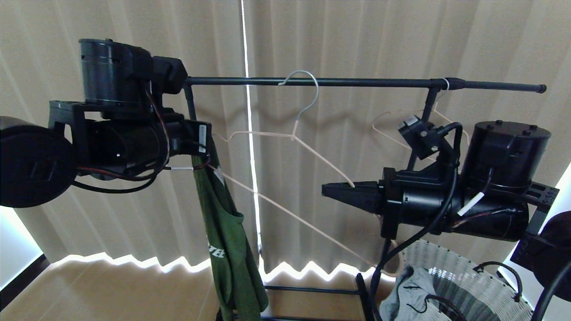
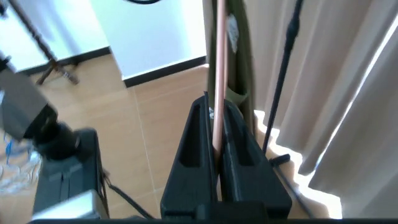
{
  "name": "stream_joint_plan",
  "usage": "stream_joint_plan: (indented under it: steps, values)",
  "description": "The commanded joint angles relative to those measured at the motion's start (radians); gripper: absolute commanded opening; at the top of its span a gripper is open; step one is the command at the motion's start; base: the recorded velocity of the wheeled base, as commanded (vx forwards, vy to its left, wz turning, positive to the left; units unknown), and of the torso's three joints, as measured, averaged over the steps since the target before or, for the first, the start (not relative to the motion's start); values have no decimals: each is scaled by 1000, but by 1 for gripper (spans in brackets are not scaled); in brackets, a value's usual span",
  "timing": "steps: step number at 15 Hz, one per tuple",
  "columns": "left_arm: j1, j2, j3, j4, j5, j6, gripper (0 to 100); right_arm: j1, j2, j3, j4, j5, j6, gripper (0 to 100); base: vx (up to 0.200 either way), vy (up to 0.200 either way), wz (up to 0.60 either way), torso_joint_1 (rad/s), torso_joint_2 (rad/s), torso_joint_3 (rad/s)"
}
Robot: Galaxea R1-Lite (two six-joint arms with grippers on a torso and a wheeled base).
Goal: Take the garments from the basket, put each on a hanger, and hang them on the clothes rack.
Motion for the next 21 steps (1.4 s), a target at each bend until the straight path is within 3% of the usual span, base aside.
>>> stream_joint_plan:
  steps: [1,2,8,18,21]
  values:
    - [-8,-8,-2,0,0,-19,0,72,8,-3,10,-76,16,0,0,0,0,0,0,0]
    - [-11,-8,-3,5,0,-30,0,93,10,-2,13,-126,17,0,0,0,0,0,0,0]
    - [-62,-28,-9,40,0,-88,0,105,53,-55,28,-245,78,0,0,0,0,0,0,0]
    - [-207,-46,-85,42,-26,-132,0,96,162,-198,27,-251,123,0,0,0,0,0,0,0]
    - [-240,-86,-65,43,-146,-131,0,96,169,-216,28,-251,123,0,0,0,0,0,0,0]
